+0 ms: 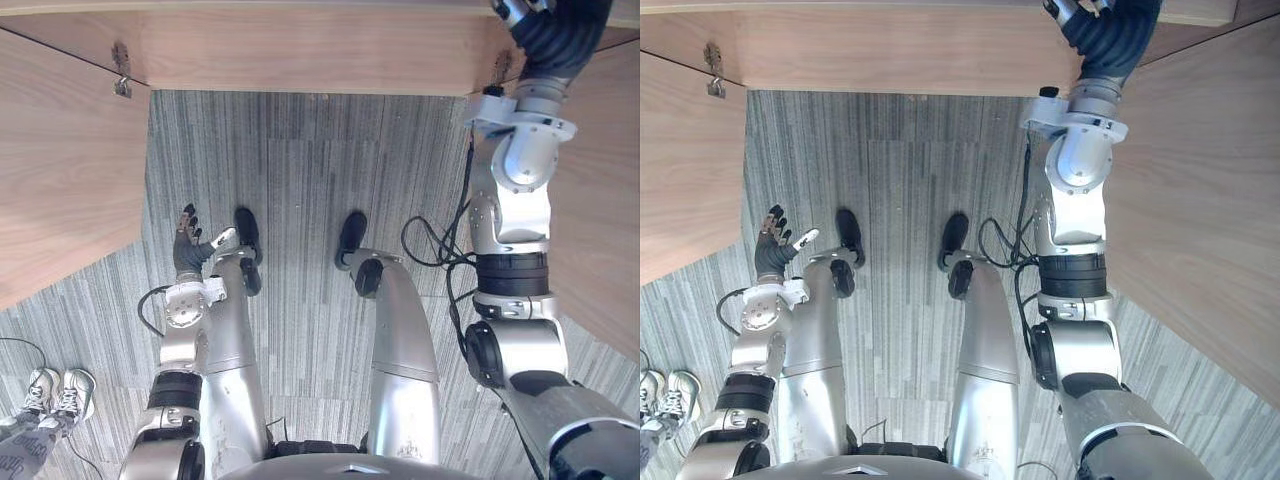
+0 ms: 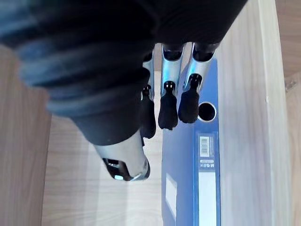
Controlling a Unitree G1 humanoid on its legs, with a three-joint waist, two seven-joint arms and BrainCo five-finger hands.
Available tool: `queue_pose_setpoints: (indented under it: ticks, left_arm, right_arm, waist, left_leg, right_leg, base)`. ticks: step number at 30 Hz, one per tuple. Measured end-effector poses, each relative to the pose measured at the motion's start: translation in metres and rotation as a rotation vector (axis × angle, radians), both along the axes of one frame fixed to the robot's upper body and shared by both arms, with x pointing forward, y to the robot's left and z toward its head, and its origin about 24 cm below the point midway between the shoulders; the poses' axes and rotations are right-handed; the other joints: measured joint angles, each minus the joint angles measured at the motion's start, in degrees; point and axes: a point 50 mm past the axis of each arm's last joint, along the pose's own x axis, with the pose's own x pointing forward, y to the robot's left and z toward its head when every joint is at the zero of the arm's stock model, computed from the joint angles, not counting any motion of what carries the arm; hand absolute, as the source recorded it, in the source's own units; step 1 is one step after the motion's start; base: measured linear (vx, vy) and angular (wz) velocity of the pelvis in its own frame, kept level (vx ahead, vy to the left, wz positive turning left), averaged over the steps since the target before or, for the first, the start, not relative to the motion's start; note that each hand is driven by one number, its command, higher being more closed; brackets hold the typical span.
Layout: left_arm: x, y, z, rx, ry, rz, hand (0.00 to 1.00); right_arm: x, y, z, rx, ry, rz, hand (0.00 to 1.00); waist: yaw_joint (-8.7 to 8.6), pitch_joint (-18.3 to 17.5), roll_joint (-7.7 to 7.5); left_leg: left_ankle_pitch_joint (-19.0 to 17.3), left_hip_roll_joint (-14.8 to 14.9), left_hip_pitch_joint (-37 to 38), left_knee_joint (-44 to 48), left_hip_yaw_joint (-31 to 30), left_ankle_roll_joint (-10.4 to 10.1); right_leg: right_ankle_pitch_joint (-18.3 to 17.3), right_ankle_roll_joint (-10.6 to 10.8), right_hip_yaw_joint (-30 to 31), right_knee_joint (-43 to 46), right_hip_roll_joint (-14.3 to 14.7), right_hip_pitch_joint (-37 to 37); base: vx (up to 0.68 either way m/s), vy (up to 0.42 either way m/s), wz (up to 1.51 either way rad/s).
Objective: Walk over to the cabinet, pick up the folder, carry it to the office cabinet, place the folder inside the office cabinet, then close the office cabinet door
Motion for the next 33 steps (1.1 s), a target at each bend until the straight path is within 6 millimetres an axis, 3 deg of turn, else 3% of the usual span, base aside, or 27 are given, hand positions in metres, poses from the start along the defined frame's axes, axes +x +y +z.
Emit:
queue_pose_setpoints:
  ticks: [8, 12, 17, 24, 33]
  left_arm:
    - [0.0, -0.003, -0.001, 0.003, 0.004, -0.007, 0.0]
    - [0.0, -0.002, -0.002, -0.007, 0.007, 0.006, 0.0]
    - [-0.001, -0.005, -0.009, -0.014, 0.029, 0.002, 0.0]
    - [-0.002, 0.0, -0.009, -0.031, 0.021, 0.009, 0.0]
    - [-0.002, 0.002, -0.008, -0.04, 0.012, 0.015, 0.0]
  right_arm:
    - [0.017, 0.03, 0.012, -0.094, 0.041, 0.058, 1.0]
    - [0.022, 0.034, 0.021, -0.119, 0.055, 0.052, 1.0]
    - [0.035, 0.034, 0.025, -0.176, 0.118, 0.024, 1.0]
    - [0.039, 0.032, 0.051, -0.283, 0.121, -0.025, 1.0]
    - [0.035, 0.019, 0.085, -0.246, 0.095, -0.035, 1.0]
  waist:
    - [0.38, 0.0, 0.0]
    - [0.64, 0.0, 0.0]
    - [1.0, 0.0, 0.0]
    - [0.96, 0.0, 0.0]
    - [0.88, 0.0, -0.01]
  left_leg:
    - [0.0, 0.0, -1.1, 0.6, -0.3, -0.1]
    - [0.5, -0.1, -2.3, 0.3, -0.3, -0.3]
    - [0.9, -0.4, -2.5, -0.7, -0.6, -0.5]
    - [2.3, -1.3, -3.2, -3.0, -1.6, -0.6]
    - [4.2, -2.1, -3.8, -6.1, -1.8, -0.8]
  right_leg:
    - [-0.4, -0.1, -0.1, 0.9, -0.2, -1.0]
    - [-0.3, -0.2, -0.3, 1.0, -0.4, -2.3]
    - [-0.1, -0.5, -0.7, 0.6, -0.6, -2.3]
    - [-0.1, -0.6, -2.1, -0.6, -1.3, -2.4]
    - [0.5, -1.0, -3.0, -2.3, -1.9, -3.2]
  base:
    - [0.0, 0.0, 0.0]
    - [0.0, 0.004, 0.04]
    - [0.01, 0.006, 0.06]
    - [0.01, 0.007, 0.1]
    - [0.01, -0.002, 0.07]
